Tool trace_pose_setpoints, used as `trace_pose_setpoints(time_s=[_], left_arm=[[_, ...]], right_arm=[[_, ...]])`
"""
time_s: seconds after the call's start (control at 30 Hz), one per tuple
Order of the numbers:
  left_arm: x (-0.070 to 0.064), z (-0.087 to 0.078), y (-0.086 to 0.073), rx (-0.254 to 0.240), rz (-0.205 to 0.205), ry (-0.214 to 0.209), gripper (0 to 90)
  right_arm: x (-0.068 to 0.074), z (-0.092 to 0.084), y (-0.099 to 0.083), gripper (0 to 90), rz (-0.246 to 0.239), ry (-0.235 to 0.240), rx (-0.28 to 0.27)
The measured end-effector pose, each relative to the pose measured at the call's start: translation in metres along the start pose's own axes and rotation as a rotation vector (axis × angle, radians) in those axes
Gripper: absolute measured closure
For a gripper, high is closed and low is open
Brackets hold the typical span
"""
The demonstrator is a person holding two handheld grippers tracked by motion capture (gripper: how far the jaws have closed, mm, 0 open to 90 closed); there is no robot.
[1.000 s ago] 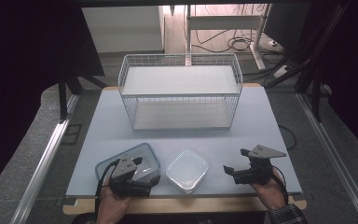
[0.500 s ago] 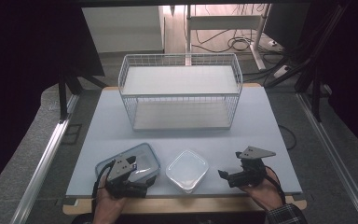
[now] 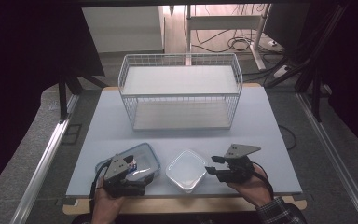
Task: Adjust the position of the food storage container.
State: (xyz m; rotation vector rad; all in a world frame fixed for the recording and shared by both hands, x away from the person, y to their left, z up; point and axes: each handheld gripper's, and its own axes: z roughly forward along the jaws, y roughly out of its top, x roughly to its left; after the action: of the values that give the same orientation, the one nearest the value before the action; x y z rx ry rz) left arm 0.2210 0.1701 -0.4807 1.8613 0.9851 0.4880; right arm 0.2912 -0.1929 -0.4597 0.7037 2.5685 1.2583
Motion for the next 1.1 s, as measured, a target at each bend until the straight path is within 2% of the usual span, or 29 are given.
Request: trace_pose_setpoints(time_s=[0.13, 0.2, 0.23, 0.3, 0.33, 0.43, 0.53, 0.57, 0.63, 0.67, 0.8, 0.87, 0.9, 1.03, 1.1], left_arm=[[0.000, 0.000, 0.000, 0.008, 0.004, 0.012, 4.1], [0.001, 0.000, -0.001, 0.007, 0.006, 0.015, 4.4], [0.001, 0.000, -0.001, 0.007, 0.006, 0.015, 4.5], [0.002, -0.002, 0.000, 0.003, 0.004, 0.019, 4.8], [0.002, -0.002, 0.000, 0.003, 0.004, 0.019, 4.9], [0.003, -0.004, -0.001, -0.001, 0.011, 0.040, 4.9], [0.004, -0.005, -0.001, -0.002, 0.012, 0.051, 5.0], [0.005, -0.006, -0.001, -0.004, 0.006, 0.055, 5.0], [0.005, -0.006, -0.001, -0.005, 0.003, 0.056, 5.1], [0.006, -0.006, -0.001, -0.009, -0.003, 0.056, 5.2], [0.005, -0.007, -0.001, -0.004, 0.005, 0.067, 5.4], [0.005, -0.007, -0.001, 0.003, 0.011, 0.083, 6.0], [0.005, -0.007, -0.001, 0.005, 0.012, 0.086, 6.0], [0.005, -0.006, -0.001, 0.006, 0.010, 0.087, 6.1], [0.005, -0.006, -0.001, 0.006, 0.009, 0.088, 6.2]], right_arm=[[0.010, 0.014, 0.014, 75.2, -0.063, 0.060, 0.009], [0.015, 0.022, 0.019, 81.2, -0.094, 0.077, 0.017], [0.015, 0.022, 0.019, 81.2, -0.094, 0.077, 0.017], [0.021, 0.033, 0.026, 87.0, -0.113, 0.121, 0.035], [0.021, 0.033, 0.026, 87.0, -0.113, 0.121, 0.035], [0.033, 0.045, 0.036, 89.8, -0.130, 0.172, 0.032], [0.041, 0.051, 0.041, 89.8, -0.143, 0.197, 0.039], [0.048, 0.057, 0.045, 89.8, -0.157, 0.228, 0.047], [0.053, 0.062, 0.046, 89.8, -0.176, 0.237, 0.052], [0.061, 0.071, 0.049, 89.7, -0.209, 0.252, 0.065], [0.073, 0.088, 0.055, 89.7, -0.269, 0.285, 0.107], [0.076, 0.096, 0.054, 89.8, -0.310, 0.274, 0.145], [0.077, 0.099, 0.053, 89.9, -0.326, 0.251, 0.160], [0.073, 0.101, 0.053, 90.0, -0.312, 0.238, 0.159], [0.065, 0.101, 0.054, 90.0, -0.309, 0.180, 0.165]])
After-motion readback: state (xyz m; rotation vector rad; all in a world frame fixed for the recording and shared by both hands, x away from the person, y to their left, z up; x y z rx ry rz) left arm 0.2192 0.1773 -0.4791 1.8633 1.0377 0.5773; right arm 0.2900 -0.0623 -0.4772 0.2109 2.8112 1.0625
